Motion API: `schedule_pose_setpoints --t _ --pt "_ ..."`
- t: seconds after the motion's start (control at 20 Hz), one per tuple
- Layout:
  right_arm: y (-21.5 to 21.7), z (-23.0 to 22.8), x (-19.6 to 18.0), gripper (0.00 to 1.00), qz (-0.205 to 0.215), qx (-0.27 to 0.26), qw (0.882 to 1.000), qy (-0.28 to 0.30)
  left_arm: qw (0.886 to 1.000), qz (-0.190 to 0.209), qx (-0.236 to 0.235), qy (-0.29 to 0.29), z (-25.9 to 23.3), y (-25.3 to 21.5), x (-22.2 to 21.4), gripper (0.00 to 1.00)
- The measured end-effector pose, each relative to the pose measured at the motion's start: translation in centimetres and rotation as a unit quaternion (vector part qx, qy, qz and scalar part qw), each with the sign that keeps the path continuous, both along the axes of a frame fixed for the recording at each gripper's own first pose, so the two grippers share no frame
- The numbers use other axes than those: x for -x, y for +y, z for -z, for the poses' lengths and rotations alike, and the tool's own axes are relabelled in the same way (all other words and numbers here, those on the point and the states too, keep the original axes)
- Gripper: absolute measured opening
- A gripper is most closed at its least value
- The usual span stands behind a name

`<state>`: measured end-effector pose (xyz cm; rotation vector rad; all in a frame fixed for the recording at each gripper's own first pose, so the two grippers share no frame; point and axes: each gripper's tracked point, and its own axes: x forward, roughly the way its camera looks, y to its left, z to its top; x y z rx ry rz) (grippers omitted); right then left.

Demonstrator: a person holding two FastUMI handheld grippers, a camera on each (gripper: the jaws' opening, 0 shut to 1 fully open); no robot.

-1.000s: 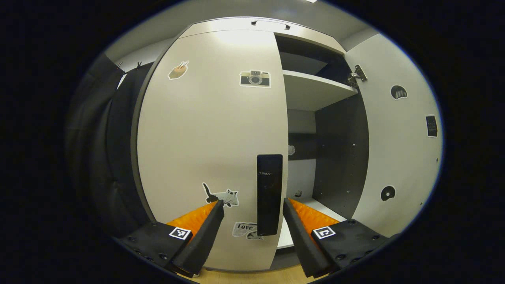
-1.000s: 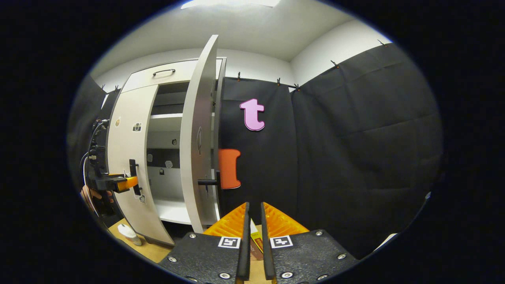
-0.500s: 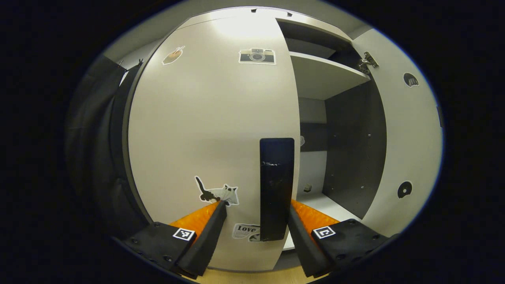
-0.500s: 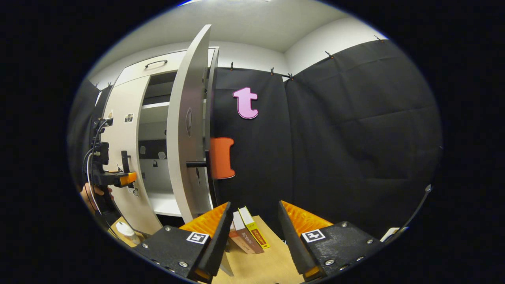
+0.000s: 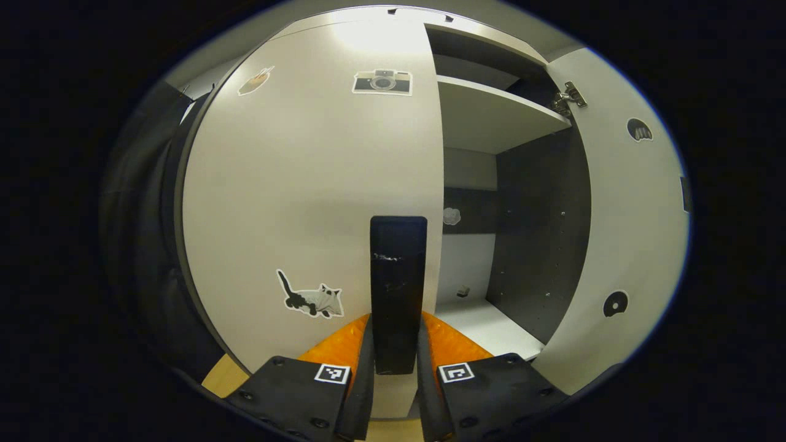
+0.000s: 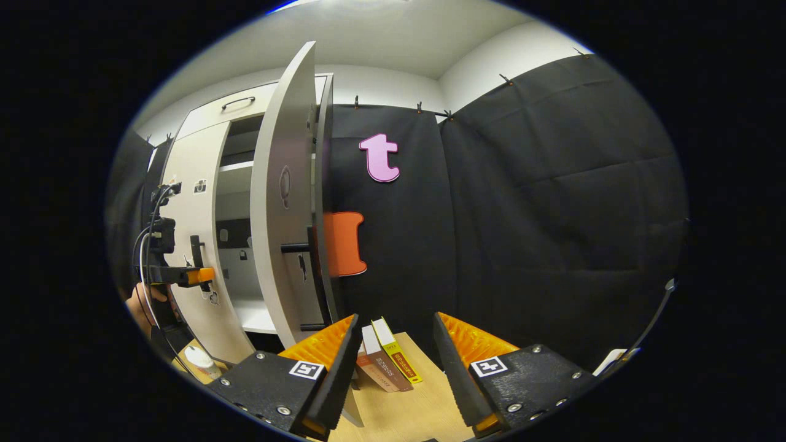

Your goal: Open the right door of the double-door shoe cabinet with the right hand, and open the left door with the left hand.

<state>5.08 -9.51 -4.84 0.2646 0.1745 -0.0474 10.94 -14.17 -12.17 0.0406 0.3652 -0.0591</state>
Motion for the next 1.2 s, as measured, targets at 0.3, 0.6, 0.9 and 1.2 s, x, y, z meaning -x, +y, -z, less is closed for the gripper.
schedule_pose_setpoints --t 0.3,0.6,0.9,1.2 --pt "-1.2 0.5 1.0 0.72 0.004 -0.023 1.0 0.005 1.0 0.001 0.018 0.0 0.0 0.1 0.2 0.28" --pt "-1.3 1.2 0.8 0.72 -0.002 -0.029 1.0 0.009 1.0 -0.014 0.009 -0.005 -0.1 0.4 0.9 0.25" --pt "0.4 1.3 0.5 0.72 -0.035 -0.022 0.999 0.009 0.999 -0.036 0.005 -0.008 -0.3 1.0 1.4 0.26" --pt "1.9 -0.2 0.2 0.72 -0.076 -0.025 0.997 -0.014 0.998 -0.067 -0.001 -0.004 -0.5 1.8 2.3 0.21"
